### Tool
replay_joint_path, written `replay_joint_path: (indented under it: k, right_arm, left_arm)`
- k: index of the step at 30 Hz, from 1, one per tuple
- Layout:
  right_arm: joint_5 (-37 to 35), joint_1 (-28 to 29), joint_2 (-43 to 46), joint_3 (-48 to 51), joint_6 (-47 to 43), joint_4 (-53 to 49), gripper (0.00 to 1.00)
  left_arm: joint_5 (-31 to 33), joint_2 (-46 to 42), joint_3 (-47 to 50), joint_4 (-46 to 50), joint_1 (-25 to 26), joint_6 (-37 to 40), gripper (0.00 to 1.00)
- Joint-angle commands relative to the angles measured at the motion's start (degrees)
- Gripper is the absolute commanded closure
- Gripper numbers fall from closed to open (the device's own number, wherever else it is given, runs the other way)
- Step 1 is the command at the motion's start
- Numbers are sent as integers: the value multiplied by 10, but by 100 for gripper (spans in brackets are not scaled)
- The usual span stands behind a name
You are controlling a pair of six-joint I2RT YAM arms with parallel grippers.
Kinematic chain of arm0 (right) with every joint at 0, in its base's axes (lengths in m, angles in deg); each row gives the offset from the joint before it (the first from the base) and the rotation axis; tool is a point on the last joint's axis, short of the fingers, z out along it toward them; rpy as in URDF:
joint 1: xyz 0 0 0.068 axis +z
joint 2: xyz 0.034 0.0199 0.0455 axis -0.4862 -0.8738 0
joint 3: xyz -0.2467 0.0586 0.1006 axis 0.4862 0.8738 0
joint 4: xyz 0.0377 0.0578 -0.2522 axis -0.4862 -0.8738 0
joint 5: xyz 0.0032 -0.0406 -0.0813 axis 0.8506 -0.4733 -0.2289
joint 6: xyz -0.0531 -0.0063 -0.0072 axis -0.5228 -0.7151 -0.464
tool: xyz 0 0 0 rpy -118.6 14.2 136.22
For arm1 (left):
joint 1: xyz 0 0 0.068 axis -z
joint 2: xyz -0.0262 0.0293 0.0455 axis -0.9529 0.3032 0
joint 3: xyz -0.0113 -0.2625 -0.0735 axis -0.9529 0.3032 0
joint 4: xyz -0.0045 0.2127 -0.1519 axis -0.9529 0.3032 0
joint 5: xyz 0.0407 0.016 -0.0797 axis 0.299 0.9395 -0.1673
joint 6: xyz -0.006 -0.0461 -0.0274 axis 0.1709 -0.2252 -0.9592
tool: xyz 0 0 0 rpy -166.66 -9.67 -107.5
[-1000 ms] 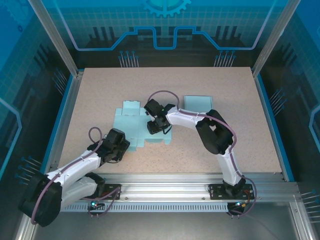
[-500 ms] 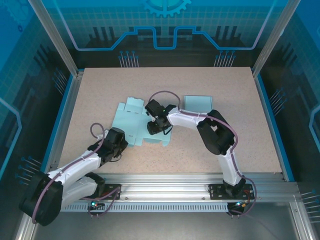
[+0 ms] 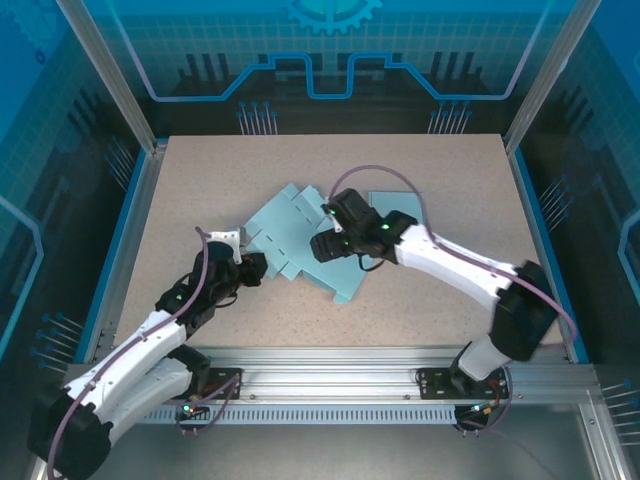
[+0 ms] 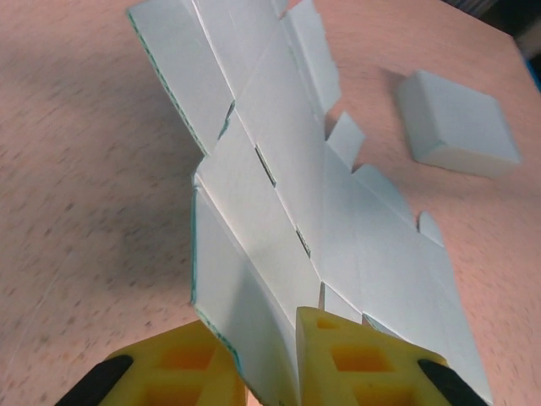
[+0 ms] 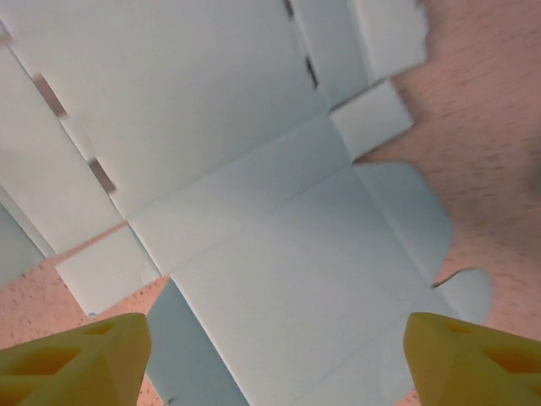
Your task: Fold the paper box
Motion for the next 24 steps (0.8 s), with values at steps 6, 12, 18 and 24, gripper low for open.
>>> replay_joint_path:
  k: [6,12,18,24]
  right_arm:
    - [-76,-10,188,132,8,39,0]
    - [-81,-29,328,234,5,117,0]
    - [-67,-90,468,331,62,158,0]
    - [-56,-132,524,346,-17,123,0]
  left_arm:
    - [-104,-25,-32,-42,10,219,91]
    - [-161,-46,-9,-146,10,286,92]
    - [-206,-41,12,-248,11,311,100]
    - [-229,-14,-5,-239,-8,344,100]
